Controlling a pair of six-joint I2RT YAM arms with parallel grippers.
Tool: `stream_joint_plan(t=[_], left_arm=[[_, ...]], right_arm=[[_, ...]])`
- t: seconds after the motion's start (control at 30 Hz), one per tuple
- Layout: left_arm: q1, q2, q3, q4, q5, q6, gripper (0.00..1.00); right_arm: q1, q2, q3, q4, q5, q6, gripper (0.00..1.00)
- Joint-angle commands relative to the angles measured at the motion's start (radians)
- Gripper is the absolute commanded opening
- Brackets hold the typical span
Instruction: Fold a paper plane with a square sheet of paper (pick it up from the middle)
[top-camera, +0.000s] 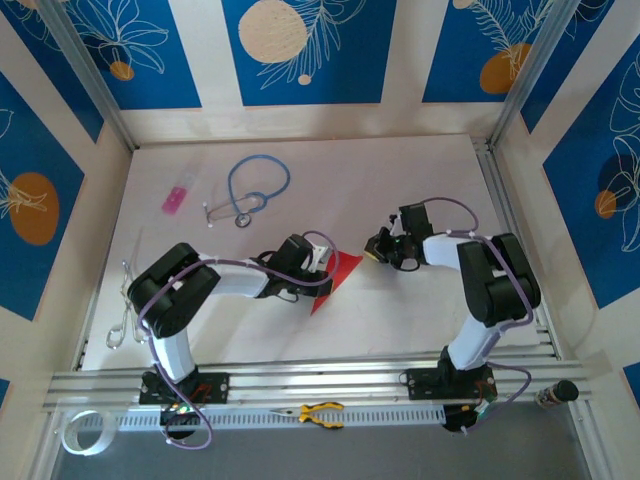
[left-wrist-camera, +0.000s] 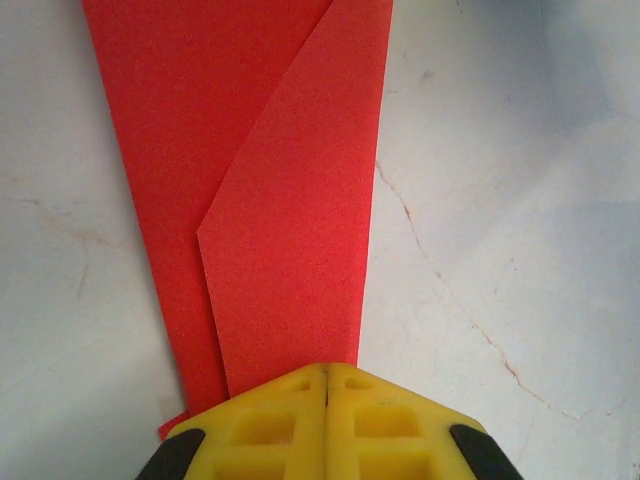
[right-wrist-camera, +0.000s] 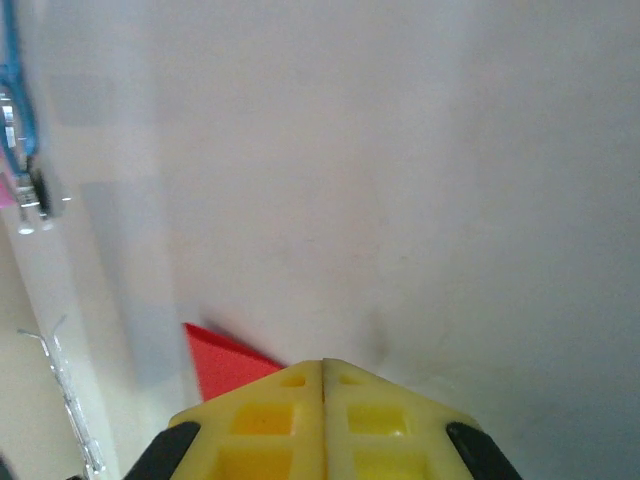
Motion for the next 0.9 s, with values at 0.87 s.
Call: stream_joint_plan(t=[0.87], left_arm=[[0.000, -0.068, 0.002, -0.222, 0.012, -0.007, 0.00]], right_arm=[[0.118, 0.054, -0.061, -0.029, 0.036, -0.021, 0.01]])
